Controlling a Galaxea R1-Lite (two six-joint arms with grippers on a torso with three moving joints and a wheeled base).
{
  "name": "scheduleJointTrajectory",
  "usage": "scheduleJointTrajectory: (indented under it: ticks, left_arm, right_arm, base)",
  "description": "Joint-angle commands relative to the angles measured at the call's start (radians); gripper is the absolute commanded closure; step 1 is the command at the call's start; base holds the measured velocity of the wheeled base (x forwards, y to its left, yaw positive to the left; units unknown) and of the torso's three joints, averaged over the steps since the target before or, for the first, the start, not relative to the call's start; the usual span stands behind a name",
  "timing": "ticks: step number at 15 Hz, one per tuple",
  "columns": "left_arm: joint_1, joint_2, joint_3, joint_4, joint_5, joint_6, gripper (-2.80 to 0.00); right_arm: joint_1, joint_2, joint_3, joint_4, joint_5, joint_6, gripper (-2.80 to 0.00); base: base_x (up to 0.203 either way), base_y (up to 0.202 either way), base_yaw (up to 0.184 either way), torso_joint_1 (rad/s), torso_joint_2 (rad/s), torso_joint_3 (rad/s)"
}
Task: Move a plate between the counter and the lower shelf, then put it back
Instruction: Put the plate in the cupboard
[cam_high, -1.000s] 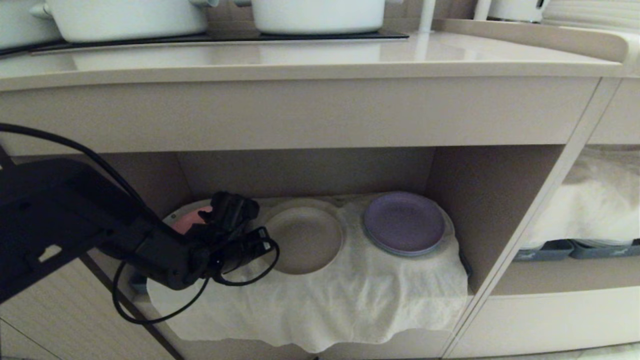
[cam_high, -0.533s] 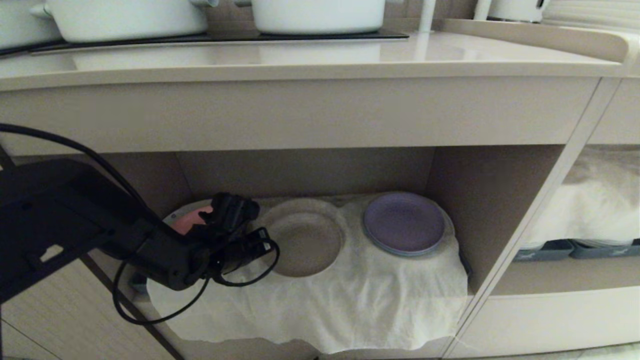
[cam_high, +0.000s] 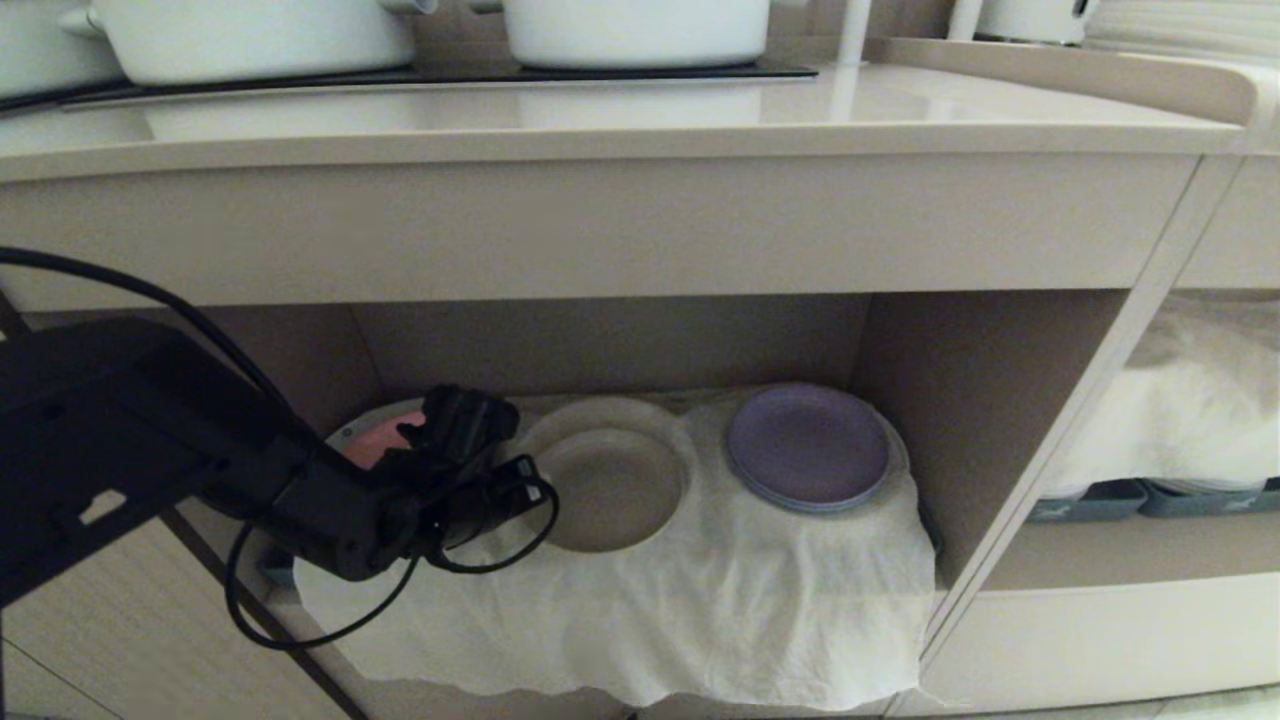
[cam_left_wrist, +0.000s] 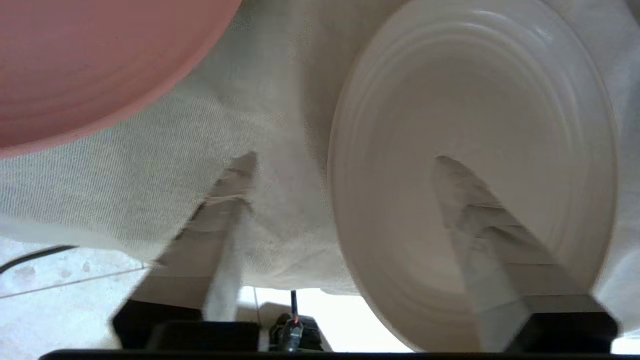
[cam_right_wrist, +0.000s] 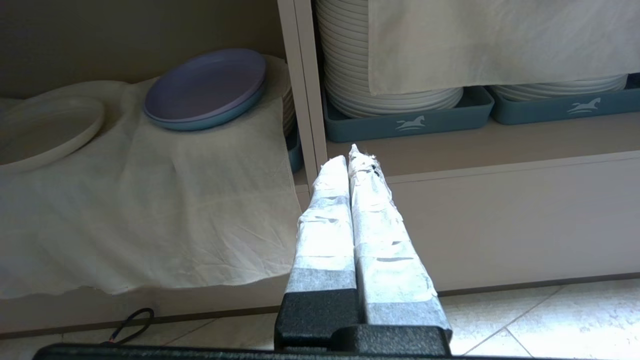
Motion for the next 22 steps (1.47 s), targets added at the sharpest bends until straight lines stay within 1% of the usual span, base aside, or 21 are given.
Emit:
scheduleJointTrajectory:
  ticks: [1,9,16,22]
  left_arm:
    - [0.0,-0.007,0.002,-0.002,0.002,-0.004,-2.8]
    - [0.0,-0.079,0.02,0.011,0.002,-0.001,-2.8]
    - [-0.011,-0.18,0.137,0.057,0.001,0.0,-2.8]
    - [-0.041,-0.287,0.187,0.137,-0.007,0.0,-2.8]
  right_arm:
    - [0.0,0.0,0.0,0.0,-0.001,0.0,0.0]
    - [0.0,0.0,0.0,0.0,0.0,0.0,0.0]
    - [0.0,0.0,0.0,0.0,0.0,0.0,0.0]
    - [0.0,0.0,0.0,0.0,0.0,0.0,0.0]
  base:
    - [0.0,0.0,0.0,0.0,0.0,0.0]
    - [0.0,0.0,0.0,0.0,0.0,0.0]
    - [0.0,0.0,0.0,0.0,0.0,0.0]
    - [0.0,0.0,0.0,0.0,0.0,0.0]
